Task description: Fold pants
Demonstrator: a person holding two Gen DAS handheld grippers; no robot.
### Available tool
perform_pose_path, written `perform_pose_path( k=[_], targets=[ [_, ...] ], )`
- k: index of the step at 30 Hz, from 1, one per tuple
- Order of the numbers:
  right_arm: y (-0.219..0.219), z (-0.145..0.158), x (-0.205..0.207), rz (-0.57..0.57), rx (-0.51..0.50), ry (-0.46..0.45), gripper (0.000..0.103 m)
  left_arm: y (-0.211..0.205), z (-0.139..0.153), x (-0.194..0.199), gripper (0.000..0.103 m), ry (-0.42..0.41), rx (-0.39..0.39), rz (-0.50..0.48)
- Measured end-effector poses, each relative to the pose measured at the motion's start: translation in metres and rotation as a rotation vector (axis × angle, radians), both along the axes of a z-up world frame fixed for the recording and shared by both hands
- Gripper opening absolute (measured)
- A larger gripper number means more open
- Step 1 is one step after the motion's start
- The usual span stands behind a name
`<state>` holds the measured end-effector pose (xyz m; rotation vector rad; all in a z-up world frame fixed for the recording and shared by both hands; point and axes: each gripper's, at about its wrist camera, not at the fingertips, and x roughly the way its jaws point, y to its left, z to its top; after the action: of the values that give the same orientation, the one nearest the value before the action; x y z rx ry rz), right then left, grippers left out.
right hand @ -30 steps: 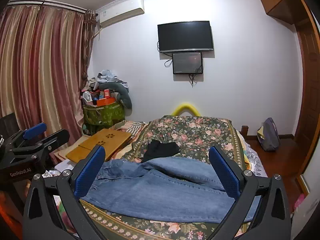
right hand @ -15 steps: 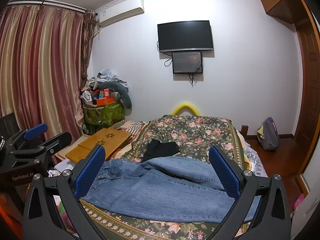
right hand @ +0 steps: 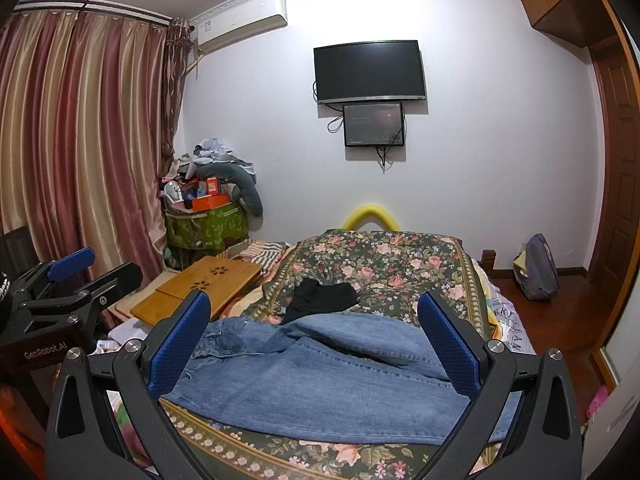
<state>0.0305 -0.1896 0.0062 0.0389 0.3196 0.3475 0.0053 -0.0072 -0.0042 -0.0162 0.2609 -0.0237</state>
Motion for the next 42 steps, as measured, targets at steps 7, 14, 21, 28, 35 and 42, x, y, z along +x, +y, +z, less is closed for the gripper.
perform_pose_path(
  k=[7, 14, 21, 28, 35, 42],
  targets=[
    [0.000, 0.000, 0.000, -0.001, 0.000, 0.001, 0.103, -0.001, -0.001, 0.001, 0.103, 0.003, -0.003, 0.000],
    [-0.002, -0.002, 0.001, -0.003, -0.003, -0.001, 0.103, -0.001, -0.003, 0.002, 0.103, 0.005, -0.008, -0.001],
    [-0.004, -0.004, 0.002, -0.002, -0.004, 0.001, 0.103, 0.000, -0.003, 0.002, 0.103, 0.005, -0.009, -0.001],
    [-0.003, 0.000, 0.004, 0.000, -0.007, 0.007, 0.103, 0.000, -0.005, 0.005, 0.103, 0.009, -0.016, 0.000],
    [-0.003, -0.002, 0.008, 0.001, -0.008, 0.020, 0.103, 0.000, -0.008, 0.013, 0.103, 0.018, -0.024, 0.005],
    [-0.002, -0.008, 0.023, -0.007, -0.034, 0.039, 0.103, 0.009, -0.015, 0.034, 0.103, 0.046, -0.042, 0.009]
  ],
)
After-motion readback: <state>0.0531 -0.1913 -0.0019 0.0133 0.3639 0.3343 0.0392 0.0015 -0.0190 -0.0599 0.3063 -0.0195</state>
